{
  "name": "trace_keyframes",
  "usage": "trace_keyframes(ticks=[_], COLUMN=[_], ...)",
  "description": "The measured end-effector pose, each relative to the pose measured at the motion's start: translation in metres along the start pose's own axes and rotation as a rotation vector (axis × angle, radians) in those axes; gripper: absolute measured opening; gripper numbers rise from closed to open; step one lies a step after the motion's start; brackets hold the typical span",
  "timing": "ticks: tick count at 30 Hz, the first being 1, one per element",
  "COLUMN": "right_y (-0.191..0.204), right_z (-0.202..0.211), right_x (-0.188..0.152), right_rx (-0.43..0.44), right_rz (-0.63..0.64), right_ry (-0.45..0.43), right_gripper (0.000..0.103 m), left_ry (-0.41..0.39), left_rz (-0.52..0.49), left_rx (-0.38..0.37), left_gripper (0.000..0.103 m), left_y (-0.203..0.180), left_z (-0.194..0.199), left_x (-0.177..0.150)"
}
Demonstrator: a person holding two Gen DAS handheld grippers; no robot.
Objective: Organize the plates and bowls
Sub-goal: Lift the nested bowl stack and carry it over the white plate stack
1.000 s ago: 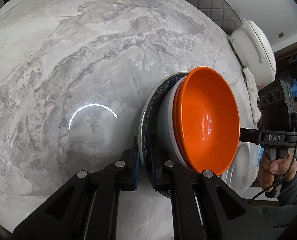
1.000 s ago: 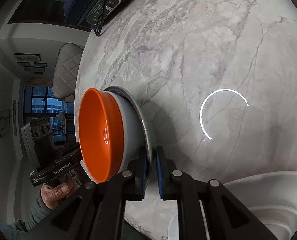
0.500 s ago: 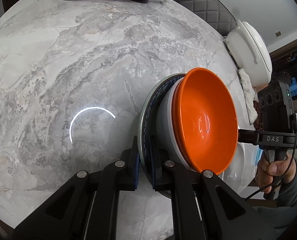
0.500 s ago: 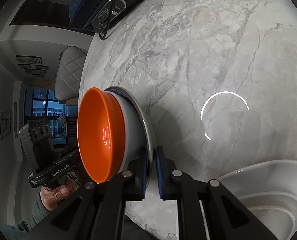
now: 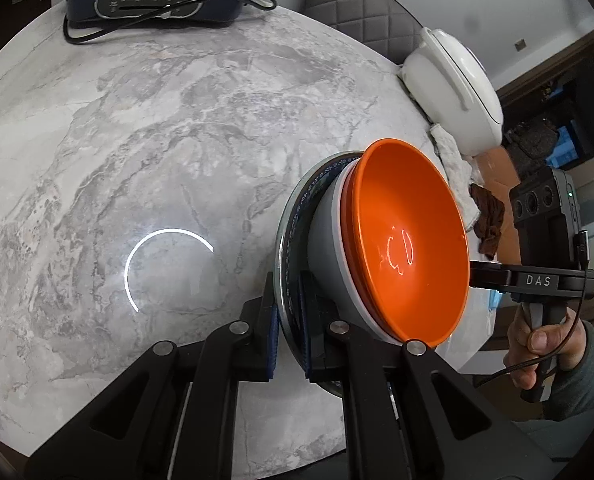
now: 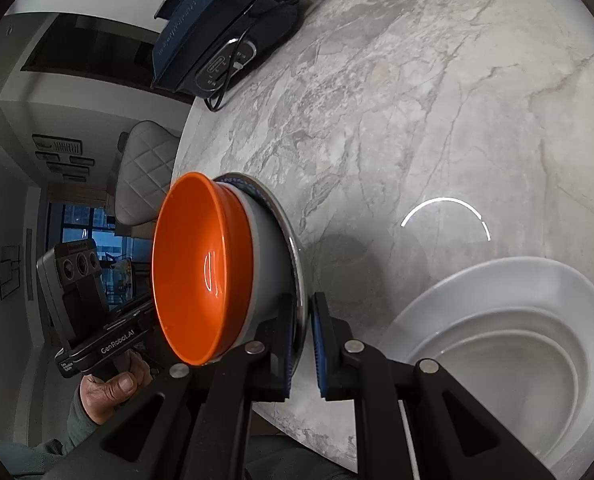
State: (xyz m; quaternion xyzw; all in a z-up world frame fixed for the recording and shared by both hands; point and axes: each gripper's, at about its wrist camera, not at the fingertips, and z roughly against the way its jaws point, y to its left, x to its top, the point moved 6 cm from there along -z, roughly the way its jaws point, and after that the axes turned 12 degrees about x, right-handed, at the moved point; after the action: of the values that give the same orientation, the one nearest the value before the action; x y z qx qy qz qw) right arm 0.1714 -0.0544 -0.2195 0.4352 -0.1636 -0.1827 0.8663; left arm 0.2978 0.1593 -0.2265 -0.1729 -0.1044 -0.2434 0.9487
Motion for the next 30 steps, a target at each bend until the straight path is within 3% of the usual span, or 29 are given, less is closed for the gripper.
trace_keyframes(ticks=[7, 16, 23, 30], right_y=[-0.006, -0.030, -0.050, -0.082], right_z=[0.047, 0.096, 0.126, 0.134], right_x=[-0.024, -0.061, -0.082, -0.096], right_rx=[-0.011, -0.019, -0.022, -0.042], right_rz=[-0.034, -0.068, -0.076, -0.096], right_ry=[-0.090, -0.136, -0.157, -0.155], right_gripper=[0.013, 0.013, 0.013, 0.013], left_ry=[-0.002, 0.004, 0.024, 0.056], left_rz=[-0.085, -0.133, -0.143, -0.155], left_rx=[-0.041, -0.061, -0.068, -0.065], left_gripper=[0.006, 0.005, 0.005, 0.005], left_y=[-0.053, -0.119, -0.160, -0.177], left_z=[0.009, 0.009, -0.003, -0.036], left_x=[-0.005, -0.030, -0.055, -0.075])
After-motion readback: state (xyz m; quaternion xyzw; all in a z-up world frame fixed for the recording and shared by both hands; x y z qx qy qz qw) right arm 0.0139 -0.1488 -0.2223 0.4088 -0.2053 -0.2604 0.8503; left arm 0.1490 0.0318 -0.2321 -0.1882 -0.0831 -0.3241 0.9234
